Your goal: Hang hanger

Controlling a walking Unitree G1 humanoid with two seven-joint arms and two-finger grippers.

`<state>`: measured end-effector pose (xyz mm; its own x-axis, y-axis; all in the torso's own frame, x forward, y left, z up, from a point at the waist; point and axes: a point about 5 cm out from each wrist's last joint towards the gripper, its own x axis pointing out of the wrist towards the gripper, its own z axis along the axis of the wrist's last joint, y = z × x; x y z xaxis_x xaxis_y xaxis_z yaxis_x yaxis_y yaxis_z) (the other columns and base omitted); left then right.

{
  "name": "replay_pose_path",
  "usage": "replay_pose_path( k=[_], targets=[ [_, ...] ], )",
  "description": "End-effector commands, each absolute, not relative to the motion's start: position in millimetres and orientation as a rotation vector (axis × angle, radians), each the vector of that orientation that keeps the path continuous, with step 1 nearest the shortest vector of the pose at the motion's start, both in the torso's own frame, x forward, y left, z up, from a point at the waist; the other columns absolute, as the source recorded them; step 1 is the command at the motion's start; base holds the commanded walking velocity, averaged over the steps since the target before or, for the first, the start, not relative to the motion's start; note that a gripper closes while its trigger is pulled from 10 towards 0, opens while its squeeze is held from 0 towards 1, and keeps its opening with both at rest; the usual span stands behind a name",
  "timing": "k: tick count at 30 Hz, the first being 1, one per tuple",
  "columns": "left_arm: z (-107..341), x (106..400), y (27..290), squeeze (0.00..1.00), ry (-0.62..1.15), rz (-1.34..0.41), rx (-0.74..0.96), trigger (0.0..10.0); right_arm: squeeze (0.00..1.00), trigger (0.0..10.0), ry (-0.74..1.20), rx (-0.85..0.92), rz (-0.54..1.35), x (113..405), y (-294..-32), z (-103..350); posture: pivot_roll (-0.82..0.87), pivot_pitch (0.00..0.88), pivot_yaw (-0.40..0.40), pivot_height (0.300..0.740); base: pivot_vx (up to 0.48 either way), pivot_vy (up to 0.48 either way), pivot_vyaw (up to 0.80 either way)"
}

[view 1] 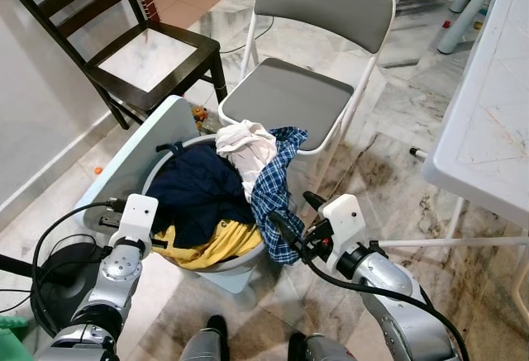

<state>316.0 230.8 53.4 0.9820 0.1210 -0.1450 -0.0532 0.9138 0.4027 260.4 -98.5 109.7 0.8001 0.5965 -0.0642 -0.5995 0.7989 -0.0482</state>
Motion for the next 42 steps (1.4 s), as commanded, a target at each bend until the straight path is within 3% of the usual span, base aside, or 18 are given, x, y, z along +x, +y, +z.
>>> replay_pose_path(
  k=[1,3,8,9,11,12,23,39,40,41,42],
  targets=[
    [62,319,230,0.0,0.113,0.082,0.431,0.0,0.0,10.0,0.052,-0.072,0.631,260,-100,107,0.03,0.256,0.007,0.74,0.0,0.0,0.0],
    [77,327,213,0.0,0.004,0.028,0.428,0.0,0.0,10.0,0.048,-0.077,0.628,261,-99,108,0.03,0.256,0.006,0.74,0.0,0.0,0.0],
    [80,333,188,0.0,-0.006,-0.077,0.394,0.0,0.0,10.0,0.045,-0.086,0.622,262,-99,108,0.03,0.258,0.007,0.74,0.0,0.0,0.0],
    [75,333,177,0.0,0.024,-0.128,0.375,10.0,0.0,10.0,0.044,-0.094,0.622,262,-99,107,0.03,0.258,0.008,0.74,0.0,0.0,0.0],
    [70,332,171,0.0,0.053,-0.153,0.359,10.0,0.0,10.0,0.043,-0.099,0.622,261,-99,107,0.03,0.259,0.008,0.74,0.0,0.0,0.0],
    [65,331,168,1.0,0.086,-0.165,0.33,10.0,0.0,10.0,0.043,-0.102,0.621,261,-99,107,0.02,0.26,0.007,0.74,0.0,0.0,0.0],
    [53,332,157,1.0,0.195,-0.212,0.253,10.0,0.0,10.0,0.046,-0.118,0.623,257,-100,106,0.01,0.269,0.0,0.74,0.0,0.0,0.0],
    [32,329,154,1.0,0.428,-0.149,0.148,10.0,0.0,10.0,0.049,-0.137,0.626,255,-98,105,0.01,0.277,0.006,0.74,0.0,0.0,0.0],
    [28,327,152,0.77,0.459,-0.158,0.129,10.0,0.0,10.0,0.05,-0.139,0.628,254,-98,104,0.0,0.278,0.007,0.74,0.0,0.0,0.0],
    [28,327,152,0.77,0.459,-0.158,0.129,10.0,0.0,10.0,0.05,-0.139,0.628,254,-98,104,0.0,0.278,0.007,0.74,0.0,0.0,0.0],
    [26,326,150,0.0,0.472,-0.174,0.122,10.0,0.0,10.0,0.051,-0.14,0.628,254,-98,104,0.0,0.277,0.008,0.74,0.0,0.0,0.0]
  ],
)
